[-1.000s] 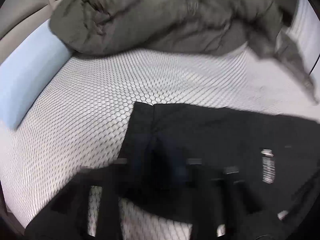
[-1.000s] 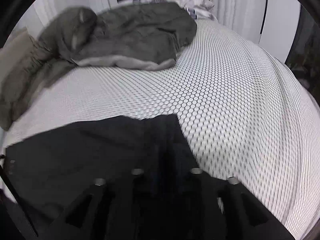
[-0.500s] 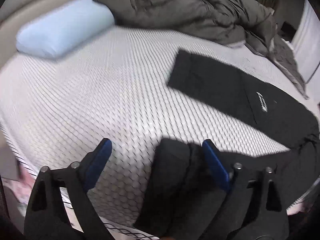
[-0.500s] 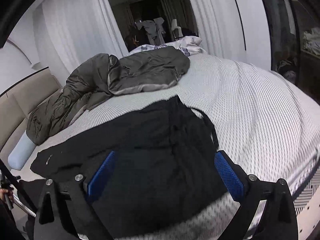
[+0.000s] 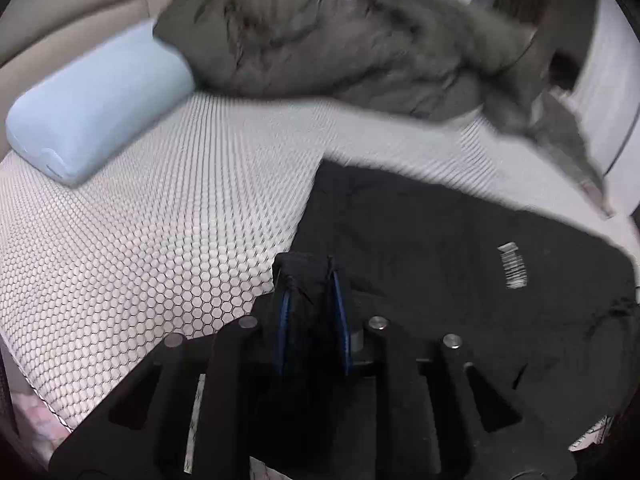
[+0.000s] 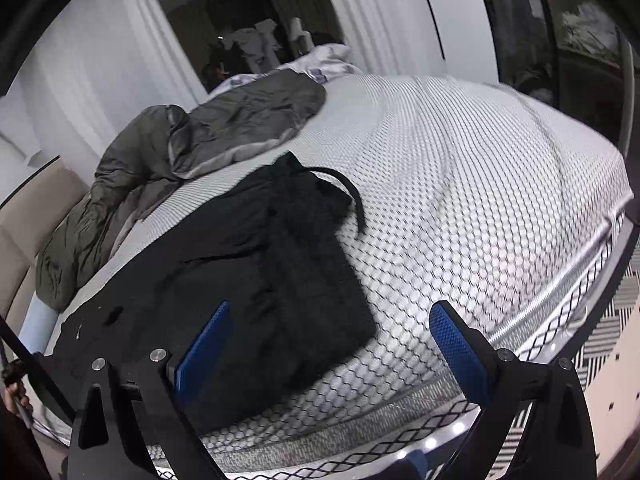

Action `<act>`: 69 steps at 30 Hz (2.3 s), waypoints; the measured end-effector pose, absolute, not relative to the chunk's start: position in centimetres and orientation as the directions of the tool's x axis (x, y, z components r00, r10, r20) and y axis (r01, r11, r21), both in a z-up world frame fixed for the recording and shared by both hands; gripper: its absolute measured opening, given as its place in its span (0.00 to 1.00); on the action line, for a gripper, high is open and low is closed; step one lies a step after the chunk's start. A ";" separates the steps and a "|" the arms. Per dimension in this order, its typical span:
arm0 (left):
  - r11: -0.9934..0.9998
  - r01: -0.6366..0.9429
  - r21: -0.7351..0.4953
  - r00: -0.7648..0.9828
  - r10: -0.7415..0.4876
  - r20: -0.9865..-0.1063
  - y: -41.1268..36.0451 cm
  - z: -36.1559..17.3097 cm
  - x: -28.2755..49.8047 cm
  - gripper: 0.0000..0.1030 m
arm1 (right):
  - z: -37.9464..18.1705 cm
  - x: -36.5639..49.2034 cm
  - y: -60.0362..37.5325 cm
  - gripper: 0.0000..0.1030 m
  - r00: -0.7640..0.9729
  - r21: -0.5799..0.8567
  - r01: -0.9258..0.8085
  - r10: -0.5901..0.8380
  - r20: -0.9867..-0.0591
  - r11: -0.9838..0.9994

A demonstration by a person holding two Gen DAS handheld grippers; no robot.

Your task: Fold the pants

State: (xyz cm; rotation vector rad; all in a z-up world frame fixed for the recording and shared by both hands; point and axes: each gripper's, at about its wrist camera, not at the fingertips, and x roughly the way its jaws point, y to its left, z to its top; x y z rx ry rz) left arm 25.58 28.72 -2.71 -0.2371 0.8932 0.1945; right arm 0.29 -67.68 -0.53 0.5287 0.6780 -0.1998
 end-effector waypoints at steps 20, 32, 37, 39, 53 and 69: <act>0.938 -0.332 -0.104 0.542 0.100 -0.834 30.4 -8.0 17.3 0.68 | -4.8 -0.3 -70.1 0.23 0.687 0.553 0.395 0.164 -0.708 0.733; 0.881 -0.302 -0.364 0.649 -0.090 -0.755 30.3 -7.4 11.5 0.60 | -2.7 -3.7 -68.8 0.61 0.784 0.599 0.348 0.127 -0.608 0.721; 0.840 -0.376 -0.390 0.649 -0.062 -0.758 30.4 -8.5 14.6 0.07 | -3.0 -2.7 -68.3 0.62 0.778 0.601 0.357 0.128 -0.614 0.715; 0.843 -0.373 -0.388 0.676 -0.039 -0.736 30.0 -7.9 13.7 0.06 | -3.5 -2.5 -68.7 0.62 0.773 0.616 0.370 0.137 -0.619 0.696; 0.857 -0.399 -0.327 0.669 0.028 -0.743 29.8 -8.0 8.7 0.07 | -3.2 -4.7 -68.5 0.62 0.777 0.558 0.330 0.117 -0.619 0.762; 0.832 -0.393 -0.392 0.683 -0.022 -0.731 31.0 -8.1 7.1 0.19 | -5.6 -4.5 -68.8 0.23 0.698 0.574 0.362 0.195 -0.689 0.734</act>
